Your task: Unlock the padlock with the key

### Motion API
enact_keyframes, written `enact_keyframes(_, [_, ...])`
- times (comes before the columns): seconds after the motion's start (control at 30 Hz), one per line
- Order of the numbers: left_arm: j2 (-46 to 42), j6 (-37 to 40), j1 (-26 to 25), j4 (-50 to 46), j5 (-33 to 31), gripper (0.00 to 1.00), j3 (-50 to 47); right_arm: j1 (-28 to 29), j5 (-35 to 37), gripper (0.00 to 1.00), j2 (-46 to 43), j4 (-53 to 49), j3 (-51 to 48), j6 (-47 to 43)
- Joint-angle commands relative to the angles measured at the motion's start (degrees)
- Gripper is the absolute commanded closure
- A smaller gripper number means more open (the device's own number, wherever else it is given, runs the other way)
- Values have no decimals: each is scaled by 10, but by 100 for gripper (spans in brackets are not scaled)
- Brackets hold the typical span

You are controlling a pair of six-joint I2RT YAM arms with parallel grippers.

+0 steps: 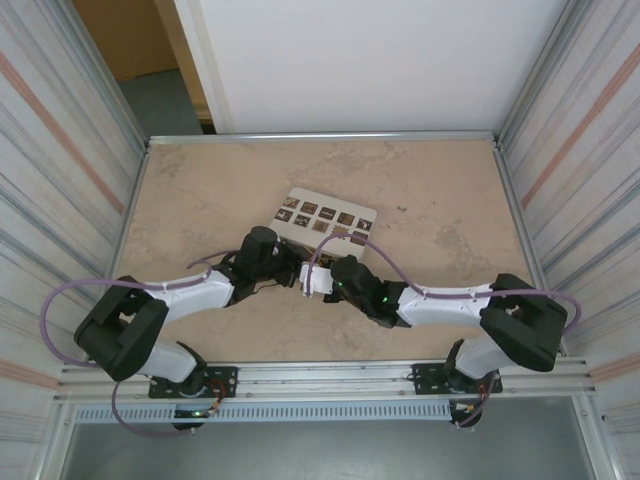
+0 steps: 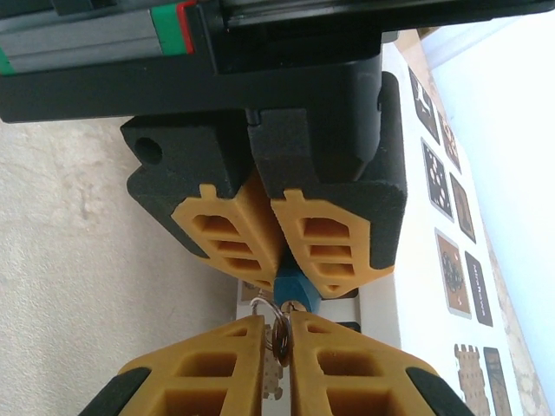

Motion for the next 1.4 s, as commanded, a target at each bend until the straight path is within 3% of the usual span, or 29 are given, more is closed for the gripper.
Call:
enact_keyframes(0.0, [-25,-5,-4,30,6,100,3,-4,7,86,10,14,17,14])
enact_keyframes(0.5, [-23,-7,-4,36,8,100,1,-7,21,100,26,22,15,35])
enact_keyframes(0.9, [-23,-9,-3,41,8,100,-3,-5,32,100,19,22,13,85])
enact_keyframes(1.37, [-24,-10,-6,43,5,100,-8,-7,52,100,20,40,14,250])
